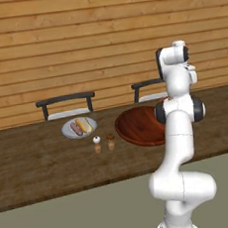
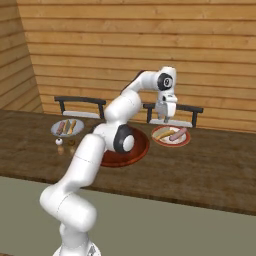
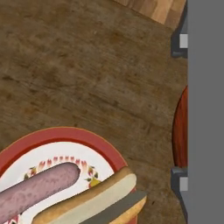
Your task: Place one bun and one sausage from the bowl on each plate.
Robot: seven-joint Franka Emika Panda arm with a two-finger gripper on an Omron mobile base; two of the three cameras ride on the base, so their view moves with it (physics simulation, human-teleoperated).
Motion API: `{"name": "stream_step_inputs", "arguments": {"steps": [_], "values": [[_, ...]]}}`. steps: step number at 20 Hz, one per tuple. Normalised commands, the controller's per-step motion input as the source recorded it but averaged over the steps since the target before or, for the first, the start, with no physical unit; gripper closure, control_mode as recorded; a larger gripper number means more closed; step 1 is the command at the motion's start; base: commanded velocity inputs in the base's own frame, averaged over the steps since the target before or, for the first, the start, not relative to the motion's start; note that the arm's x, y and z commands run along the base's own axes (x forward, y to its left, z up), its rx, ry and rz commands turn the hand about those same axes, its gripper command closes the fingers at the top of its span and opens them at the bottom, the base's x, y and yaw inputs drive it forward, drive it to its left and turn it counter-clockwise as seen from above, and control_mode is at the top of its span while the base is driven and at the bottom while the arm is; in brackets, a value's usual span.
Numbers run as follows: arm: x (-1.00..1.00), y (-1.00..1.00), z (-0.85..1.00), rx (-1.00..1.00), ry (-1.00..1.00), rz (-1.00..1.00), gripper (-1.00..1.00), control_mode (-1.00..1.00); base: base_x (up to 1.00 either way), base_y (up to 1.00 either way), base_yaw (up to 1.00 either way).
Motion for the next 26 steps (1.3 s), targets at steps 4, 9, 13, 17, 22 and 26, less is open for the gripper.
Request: {"name": "stream_step_inputs", "arguments": {"steps": [4, 9, 13, 17, 22, 26], "values": [[0.0, 0.0, 0.0, 0.0, 0.0, 0.0, -1.0, -1.0, 0.0, 0.0, 0.0], [0.14, -0.14, -0.86, 0.14, 0.16, 0.1, -1.0, -1.0, 0.0, 0.0, 0.0], [0.24, -0.93, -1.0, 0.35, 0.1, 0.14, -1.0, -1.0, 0.0, 0.0, 0.0], [-1.0, -0.28, -0.76, 0.09, -0.59, 0.0, -1.0, -1.0, 0.0, 0.0, 0.0], [-1.0, 0.03, 0.07, -0.24, -0.96, -0.01, -1.0, -1.0, 0.0, 0.0, 0.0], [-1.0, 0.3, 0.34, -0.34, -0.99, 0.0, -1.0, -1.0, 0.0, 0.0, 0.0]]}}
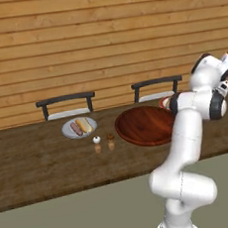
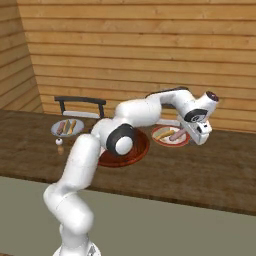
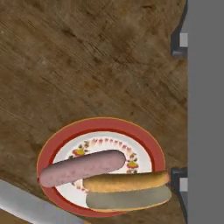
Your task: Place one bun and one sausage from the bowl on each plate.
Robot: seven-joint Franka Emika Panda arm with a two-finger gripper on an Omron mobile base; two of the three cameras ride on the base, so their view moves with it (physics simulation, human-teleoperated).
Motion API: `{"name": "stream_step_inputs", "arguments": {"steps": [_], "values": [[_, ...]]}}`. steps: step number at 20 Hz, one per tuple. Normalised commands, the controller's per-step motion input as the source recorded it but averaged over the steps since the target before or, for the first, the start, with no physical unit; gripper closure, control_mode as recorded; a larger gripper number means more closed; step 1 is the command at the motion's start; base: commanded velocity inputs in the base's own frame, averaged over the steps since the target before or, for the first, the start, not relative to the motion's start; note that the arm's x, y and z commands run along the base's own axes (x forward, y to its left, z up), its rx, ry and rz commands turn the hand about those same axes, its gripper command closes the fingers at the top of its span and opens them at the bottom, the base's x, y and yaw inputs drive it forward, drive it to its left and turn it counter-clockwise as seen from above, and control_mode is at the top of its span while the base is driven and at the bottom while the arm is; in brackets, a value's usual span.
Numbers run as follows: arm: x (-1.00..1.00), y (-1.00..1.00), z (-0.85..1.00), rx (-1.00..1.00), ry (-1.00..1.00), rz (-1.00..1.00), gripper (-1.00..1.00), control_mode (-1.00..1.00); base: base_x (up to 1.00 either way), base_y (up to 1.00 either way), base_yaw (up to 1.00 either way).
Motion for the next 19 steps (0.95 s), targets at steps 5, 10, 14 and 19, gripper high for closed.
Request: {"name": "stream_step_inputs", "arguments": {"steps": [5, 10, 14, 19], "values": [[-1.0, 0.56, 0.24, -0.26, -1.0, 0.0, -1.0, -1.0, 0.0, 0.0, 0.0], [-1.0, 0.81, 0.49, -0.55, -0.64, 0.0, -1.0, -1.0, 0.0, 0.0, 0.0], [-1.0, 0.9, 0.56, -0.7, -0.47, 0.05, -1.0, -1.0, 0.0, 0.0, 0.0], [-0.77, 1.0, 0.27, -0.68, -0.37, 0.14, -1.0, -1.0, 0.0, 0.0, 0.0]]}}
